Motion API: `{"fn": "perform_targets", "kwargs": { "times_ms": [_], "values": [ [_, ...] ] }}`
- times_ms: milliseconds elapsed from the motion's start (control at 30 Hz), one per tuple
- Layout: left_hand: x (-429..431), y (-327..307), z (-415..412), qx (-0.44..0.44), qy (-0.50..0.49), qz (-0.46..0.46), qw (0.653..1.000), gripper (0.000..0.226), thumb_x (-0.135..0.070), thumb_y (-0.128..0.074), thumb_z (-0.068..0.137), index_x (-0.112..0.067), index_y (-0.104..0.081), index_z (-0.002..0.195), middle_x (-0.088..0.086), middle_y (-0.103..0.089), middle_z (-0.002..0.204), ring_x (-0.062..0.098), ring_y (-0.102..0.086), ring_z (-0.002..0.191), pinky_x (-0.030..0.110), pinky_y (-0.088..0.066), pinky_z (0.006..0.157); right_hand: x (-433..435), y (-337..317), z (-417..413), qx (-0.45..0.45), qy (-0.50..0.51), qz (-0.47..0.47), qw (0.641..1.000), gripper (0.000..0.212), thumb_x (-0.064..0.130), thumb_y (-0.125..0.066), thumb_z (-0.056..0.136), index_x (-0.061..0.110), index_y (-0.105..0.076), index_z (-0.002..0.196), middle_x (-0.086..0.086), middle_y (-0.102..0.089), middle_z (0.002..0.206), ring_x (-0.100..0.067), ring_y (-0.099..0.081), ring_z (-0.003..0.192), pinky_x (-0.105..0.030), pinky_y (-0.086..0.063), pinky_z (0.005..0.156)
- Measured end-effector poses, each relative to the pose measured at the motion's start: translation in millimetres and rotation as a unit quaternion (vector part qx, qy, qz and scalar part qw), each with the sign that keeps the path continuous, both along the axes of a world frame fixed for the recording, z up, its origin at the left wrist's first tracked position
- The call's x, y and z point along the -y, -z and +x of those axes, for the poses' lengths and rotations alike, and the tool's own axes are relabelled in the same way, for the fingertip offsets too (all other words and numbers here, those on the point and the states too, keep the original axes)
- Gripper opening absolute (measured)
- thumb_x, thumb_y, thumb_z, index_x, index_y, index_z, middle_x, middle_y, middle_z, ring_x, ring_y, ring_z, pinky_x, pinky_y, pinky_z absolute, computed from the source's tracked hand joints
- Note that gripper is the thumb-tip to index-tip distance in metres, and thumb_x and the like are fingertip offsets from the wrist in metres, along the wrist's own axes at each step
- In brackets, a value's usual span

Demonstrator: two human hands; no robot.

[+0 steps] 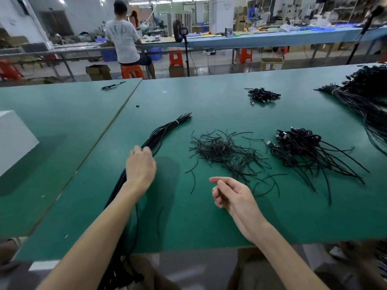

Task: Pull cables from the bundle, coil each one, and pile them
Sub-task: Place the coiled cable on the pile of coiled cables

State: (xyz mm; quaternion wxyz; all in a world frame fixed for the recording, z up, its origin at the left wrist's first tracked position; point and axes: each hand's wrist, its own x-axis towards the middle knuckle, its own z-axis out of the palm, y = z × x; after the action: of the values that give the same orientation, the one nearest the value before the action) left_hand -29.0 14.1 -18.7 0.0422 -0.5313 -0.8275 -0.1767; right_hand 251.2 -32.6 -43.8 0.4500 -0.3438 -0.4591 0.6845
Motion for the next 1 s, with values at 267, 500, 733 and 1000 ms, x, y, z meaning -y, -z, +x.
{"fn": "perform_targets", "kwargs": {
  "times_ms": [267,500,733,1000],
  "values": [
    [11.6,11.5,-20.4,-0.135,-0.031,-0.038,0.990,0.007,-0.010,-0.060,0.100,-0.006,-0.057,0.105,0.013,-0.061,0.110,0.028,-0.057,0.101,0.033,-0.045,0.081,2.2,-0.8,0.0,0.005,0.002,0.003,1.000,0.025,0.017,-0.051,0.107,0.001,-0.067,0.118,-0.009,-0.065,0.080,-0.014,-0.056,0.068,-0.026,-0.048,0.062],
    [14.6,0.5,-0.6,0.026,-0.013,0.046,0.999,0.020,-0.024,-0.056,0.102,-0.006,-0.065,0.098,0.010,-0.062,0.103,0.030,-0.058,0.098,0.046,-0.046,0.088,1.5,-0.4,0.2,0.005,0.000,0.007,1.000,0.025,0.016,-0.051,0.107,0.002,-0.068,0.117,-0.009,-0.065,0.080,-0.014,-0.055,0.069,-0.026,-0.048,0.063],
    [9.4,-27.4,23.4,0.186,0.041,0.056,0.980,0.015,-0.021,-0.065,0.098,-0.010,-0.070,0.091,0.006,-0.072,0.087,0.028,-0.069,0.083,0.042,-0.057,0.084,-0.7,-0.1,-2.9,0.030,-0.014,0.024,0.999,0.025,0.020,-0.052,0.106,0.004,-0.068,0.116,-0.009,-0.067,0.082,-0.016,-0.056,0.071,-0.027,-0.049,0.066],
    [6.7,-25.2,24.9,0.322,0.120,0.017,0.939,0.007,-0.009,-0.070,0.095,-0.006,-0.075,0.092,0.004,-0.075,0.068,0.015,-0.075,0.061,0.033,-0.061,0.065,-7.0,-10.5,-19.9,0.058,-0.075,0.075,0.993,0.036,0.039,-0.055,0.103,0.022,-0.066,0.133,-0.004,-0.072,0.121,-0.022,-0.071,0.103,-0.036,-0.061,0.080]
  ]
}}
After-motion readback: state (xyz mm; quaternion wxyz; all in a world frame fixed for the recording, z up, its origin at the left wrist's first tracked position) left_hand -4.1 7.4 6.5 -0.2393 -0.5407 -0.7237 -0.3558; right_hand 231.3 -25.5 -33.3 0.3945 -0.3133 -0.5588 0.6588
